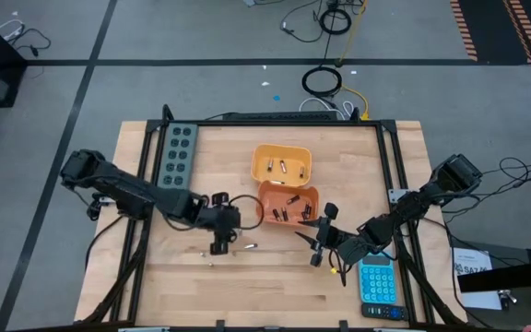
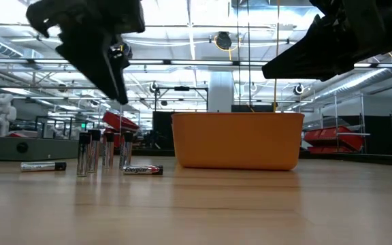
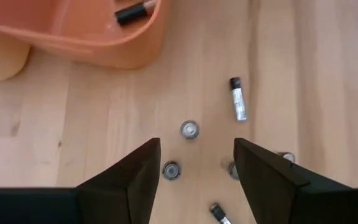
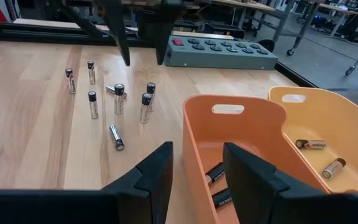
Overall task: Sort batteries
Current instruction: Put the silver battery into the yellow bin
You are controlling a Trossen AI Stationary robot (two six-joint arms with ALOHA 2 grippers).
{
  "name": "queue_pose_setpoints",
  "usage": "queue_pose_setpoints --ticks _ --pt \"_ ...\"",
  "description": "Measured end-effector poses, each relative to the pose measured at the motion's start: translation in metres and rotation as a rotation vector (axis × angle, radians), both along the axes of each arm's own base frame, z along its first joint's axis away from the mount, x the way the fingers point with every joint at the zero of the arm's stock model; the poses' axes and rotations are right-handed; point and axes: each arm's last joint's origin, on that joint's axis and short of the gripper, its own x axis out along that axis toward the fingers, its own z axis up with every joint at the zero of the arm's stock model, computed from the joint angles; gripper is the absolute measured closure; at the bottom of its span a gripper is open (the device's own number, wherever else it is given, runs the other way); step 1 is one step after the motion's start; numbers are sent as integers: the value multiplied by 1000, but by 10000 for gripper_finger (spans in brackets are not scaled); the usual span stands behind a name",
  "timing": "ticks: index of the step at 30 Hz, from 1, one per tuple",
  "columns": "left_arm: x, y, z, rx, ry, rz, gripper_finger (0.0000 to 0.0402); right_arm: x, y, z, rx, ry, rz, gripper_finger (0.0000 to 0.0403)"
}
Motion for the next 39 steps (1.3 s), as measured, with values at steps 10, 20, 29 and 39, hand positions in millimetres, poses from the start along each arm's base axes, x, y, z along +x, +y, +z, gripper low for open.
queue_pose_setpoints --ticks 10,20,29,39 --pt "-13 9 -34 34 36 33 188 0 0 0 8 -4 -2 271" --pt "-20 25 -62 -70 -24 51 189 0 0 0 16 -7 -4 271" --pt "-21 27 -68 -62 -62 -28 319 0 -1 0 12 -6 -6 271" --pt "-16 61 -66 154 -88 92 353 4 -6 1 37 -20 -37 271"
